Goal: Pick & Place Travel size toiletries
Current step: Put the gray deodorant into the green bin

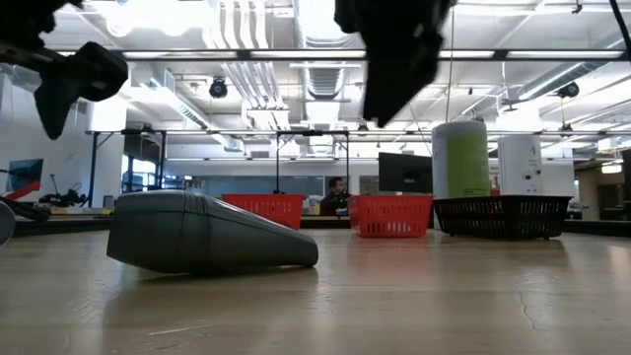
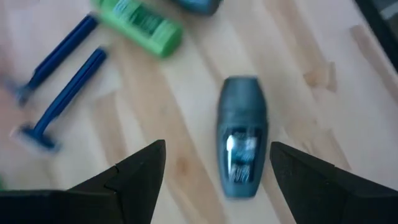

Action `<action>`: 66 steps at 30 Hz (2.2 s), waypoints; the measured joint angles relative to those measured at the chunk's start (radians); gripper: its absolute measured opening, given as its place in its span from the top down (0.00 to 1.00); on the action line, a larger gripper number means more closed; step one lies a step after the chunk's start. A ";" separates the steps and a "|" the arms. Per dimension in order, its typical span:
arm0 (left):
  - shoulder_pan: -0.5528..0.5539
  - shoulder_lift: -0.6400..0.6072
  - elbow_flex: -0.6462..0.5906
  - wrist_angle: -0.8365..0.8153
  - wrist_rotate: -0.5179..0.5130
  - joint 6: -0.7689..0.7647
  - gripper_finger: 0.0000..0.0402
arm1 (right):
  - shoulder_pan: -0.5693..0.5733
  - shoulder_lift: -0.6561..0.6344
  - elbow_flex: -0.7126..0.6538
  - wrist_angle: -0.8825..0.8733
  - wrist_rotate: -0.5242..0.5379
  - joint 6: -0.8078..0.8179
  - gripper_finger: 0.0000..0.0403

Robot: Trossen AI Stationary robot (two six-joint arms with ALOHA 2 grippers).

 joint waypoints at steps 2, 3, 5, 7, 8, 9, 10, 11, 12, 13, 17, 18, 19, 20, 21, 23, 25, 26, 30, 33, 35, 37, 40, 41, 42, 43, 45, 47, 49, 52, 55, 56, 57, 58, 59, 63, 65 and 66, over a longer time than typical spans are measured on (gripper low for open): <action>-0.023 0.010 -0.015 0.058 -0.005 0.006 0.27 | 0.030 -0.004 0.000 -0.056 0.020 0.087 0.21; -0.032 0.015 -0.017 0.078 -0.013 0.003 0.27 | 0.046 -0.007 -0.001 -0.073 0.030 0.119 0.20; -0.046 0.021 -0.018 0.108 -0.020 -0.003 0.27 | 0.081 -0.018 -0.001 -0.073 0.033 0.137 0.18; -0.055 0.026 -0.020 0.120 -0.026 -0.003 0.27 | 0.119 -0.025 -0.001 -0.067 0.033 0.135 0.17; -0.058 0.027 -0.020 0.125 -0.029 -0.003 0.27 | 0.138 -0.028 -0.001 -0.066 0.033 0.140 0.16; -0.060 0.028 -0.021 0.126 -0.031 -0.004 0.27 | 0.157 -0.031 -0.001 -0.066 0.032 0.153 0.15; -0.061 0.029 -0.022 0.126 -0.032 -0.009 0.27 | 0.175 -0.036 -0.001 -0.062 0.034 0.170 0.14; -0.061 0.033 -0.023 0.129 -0.034 -0.017 0.27 | 0.191 -0.043 -0.001 -0.052 0.041 0.194 0.14; -0.061 0.037 -0.024 0.133 -0.035 -0.027 0.27 | 0.204 -0.056 -0.001 -0.042 0.058 0.217 0.13; -0.061 0.045 -0.026 0.133 -0.035 -0.041 0.27 | 0.215 -0.072 -0.001 -0.038 0.075 0.240 0.13; -0.061 0.085 -0.026 0.144 -0.035 -0.055 0.27 | 0.199 -0.152 -0.003 -0.020 0.050 0.310 0.15; -0.061 0.096 -0.026 0.156 -0.036 -0.055 0.27 | 0.181 -0.173 -0.008 -0.013 0.029 0.309 0.16; -0.061 0.106 -0.026 0.169 -0.035 -0.055 0.27 | 0.161 -0.193 -0.013 -0.008 0.025 0.299 0.18; -0.061 0.117 -0.026 0.181 -0.035 -0.054 0.27 | 0.143 -0.214 -0.019 0.003 0.034 0.286 0.19; -0.061 0.128 -0.026 0.194 -0.035 -0.054 0.27 | 0.123 -0.233 -0.027 0.020 0.046 0.266 0.20; -0.061 0.150 -0.022 0.216 -0.034 -0.054 0.27 | 0.082 -0.269 -0.044 0.067 0.060 0.203 0.22; -0.061 0.168 -0.018 0.225 -0.034 -0.066 0.27 | 0.044 -0.303 -0.065 0.097 0.059 0.143 0.24; -0.061 0.175 -0.016 0.228 -0.031 -0.075 0.27 | 0.024 -0.316 -0.073 0.104 0.059 0.120 0.25; -0.068 0.202 -0.013 0.231 0.003 -0.111 0.27 | -0.053 -0.368 -0.112 0.105 0.058 0.060 0.29; -0.080 0.223 -0.013 0.239 0.012 -0.123 0.27 | -0.101 -0.405 -0.152 0.105 0.059 0.051 0.32; -0.089 0.240 -0.013 0.242 0.012 -0.121 0.27 | -0.121 -0.422 -0.177 0.108 0.055 0.051 0.33; -0.096 0.257 -0.013 0.248 0.010 -0.118 0.27 | -0.132 -0.434 -0.197 0.111 0.055 0.050 0.34; -0.102 0.285 -0.013 0.254 -0.011 -0.117 0.27 | -0.137 -0.445 -0.215 0.112 0.055 0.047 0.36; -0.103 0.293 -0.013 0.256 -0.013 -0.112 0.27 | -0.137 -0.447 -0.217 0.112 0.055 0.046 0.36; -0.103 0.299 -0.013 0.256 -0.014 -0.105 0.27 | -0.136 -0.447 -0.218 0.112 0.055 0.046 0.37; -0.103 0.304 -0.013 0.258 -0.018 -0.098 0.27 | -0.135 -0.447 -0.218 0.112 0.055 0.046 0.37; -0.103 0.313 -0.012 0.266 -0.019 -0.095 0.27 | -0.136 -0.447 -0.219 0.112 0.053 0.037 0.38; -0.103 0.323 -0.012 0.266 -0.019 -0.095 0.27 | -0.136 -0.441 -0.217 0.112 0.054 0.031 0.39; -0.103 0.339 -0.012 0.266 -0.019 -0.094 0.27 | -0.136 -0.440 -0.216 0.112 0.053 0.031 0.39; -0.102 0.369 -0.012 0.263 -0.003 -0.095 0.27 | -0.136 -0.436 -0.216 0.111 0.053 0.030 0.40; -0.102 0.395 -0.012 0.262 0.004 -0.113 0.27 | -0.136 -0.432 -0.216 0.108 0.053 0.029 0.41; -0.102 0.399 -0.012 0.261 0.008 -0.120 0.27 | -0.136 -0.432 -0.216 0.108 0.053 0.029 0.41; -0.102 0.401 -0.012 0.262 0.008 -0.123 0.27 | -0.136 -0.432 -0.216 0.107 0.053 0.029 0.41; -0.102 0.402 -0.012 0.262 0.008 -0.126 0.27 | -0.136 -0.432 -0.216 0.108 0.053 0.029 0.41; -0.102 0.402 -0.012 0.262 0.008 -0.126 0.27 | -0.136 -0.432 -0.216 0.108 0.053 0.029 0.41; -0.096 0.387 -0.012 0.257 0.008 -0.135 0.33 | -0.136 -0.432 -0.216 0.107 0.053 0.030 0.39; -0.086 0.370 -0.012 0.253 0.008 -0.166 0.38 | -0.136 -0.432 -0.216 0.107 0.053 0.030 0.38; -0.079 0.361 -0.012 0.249 0.003 -0.187 0.41 | -0.136 -0.432 -0.216 0.107 0.053 0.031 0.37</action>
